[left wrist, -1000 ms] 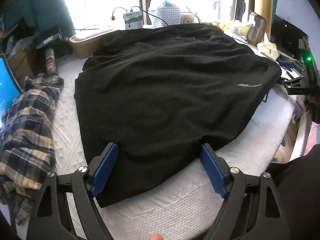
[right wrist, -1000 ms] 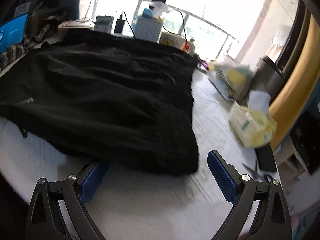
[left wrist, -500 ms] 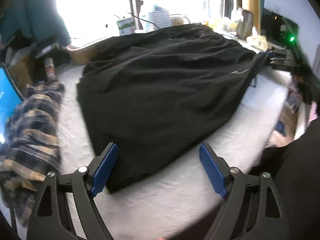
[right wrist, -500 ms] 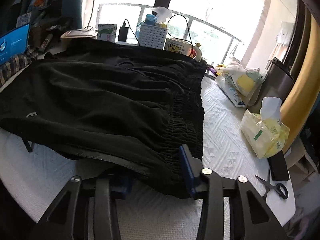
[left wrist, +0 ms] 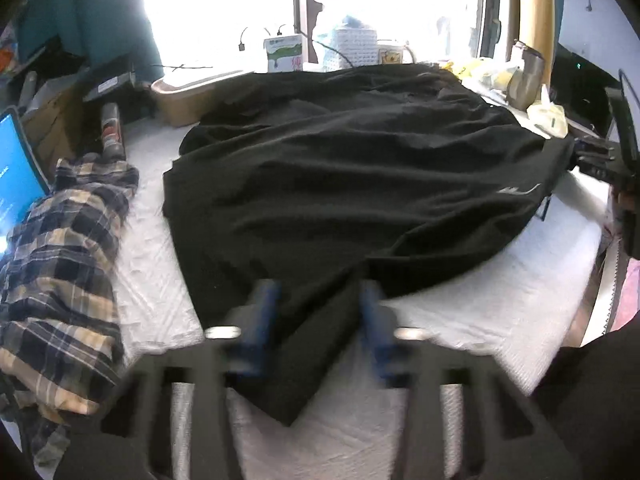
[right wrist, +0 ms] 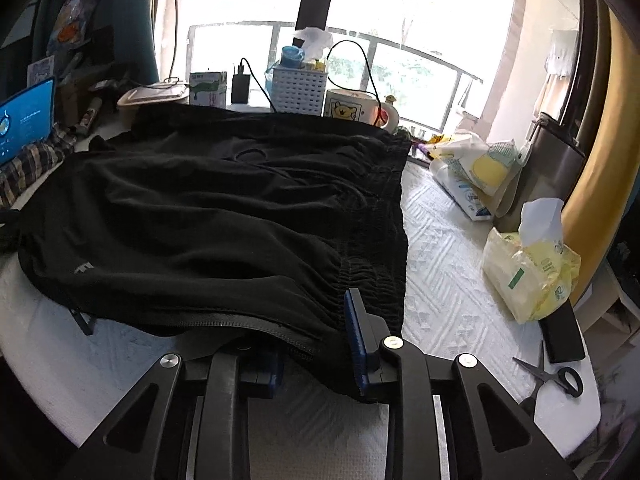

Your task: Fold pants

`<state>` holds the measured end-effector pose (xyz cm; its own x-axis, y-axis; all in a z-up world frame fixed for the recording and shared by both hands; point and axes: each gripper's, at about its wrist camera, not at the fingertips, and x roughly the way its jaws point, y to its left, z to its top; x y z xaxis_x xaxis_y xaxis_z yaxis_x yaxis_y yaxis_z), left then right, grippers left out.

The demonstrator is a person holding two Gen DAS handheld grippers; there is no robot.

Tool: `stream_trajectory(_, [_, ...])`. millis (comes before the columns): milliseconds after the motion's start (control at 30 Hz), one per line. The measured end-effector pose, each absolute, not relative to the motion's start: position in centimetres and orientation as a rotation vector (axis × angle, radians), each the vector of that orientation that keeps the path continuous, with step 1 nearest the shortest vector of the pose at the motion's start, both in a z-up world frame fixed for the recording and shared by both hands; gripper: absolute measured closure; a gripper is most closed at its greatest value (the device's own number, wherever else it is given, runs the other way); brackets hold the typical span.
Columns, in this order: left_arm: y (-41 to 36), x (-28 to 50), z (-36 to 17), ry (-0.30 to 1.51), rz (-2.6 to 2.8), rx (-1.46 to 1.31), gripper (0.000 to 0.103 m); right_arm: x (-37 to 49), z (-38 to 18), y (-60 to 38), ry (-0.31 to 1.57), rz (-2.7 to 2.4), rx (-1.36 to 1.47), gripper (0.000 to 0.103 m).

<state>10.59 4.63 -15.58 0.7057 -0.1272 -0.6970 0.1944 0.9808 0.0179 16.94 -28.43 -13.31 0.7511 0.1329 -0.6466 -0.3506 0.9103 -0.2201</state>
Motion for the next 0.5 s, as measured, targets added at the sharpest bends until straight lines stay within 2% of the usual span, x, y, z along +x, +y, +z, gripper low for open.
stream_trajectory(100, [4.6, 10.2, -15.6, 0.765, -0.202, 0.065, 0.097, 16.4, -13.5, -28.6, 0.671, 0.245, -0.366, 0.084])
stream_trajectory(233, [5.1, 9.0, -15.5, 0.77, -0.258, -0.005, 0.097, 14.9, -12.7, -28.8, 0.653, 0.191, -0.404, 0.09])
stream_trajectory(500, [5.3, 5.4, -14.5, 0.732, -0.28, 0.016, 0.099, 10.7, -9.9, -29.3, 0.607, 0.127, -0.466, 0.092])
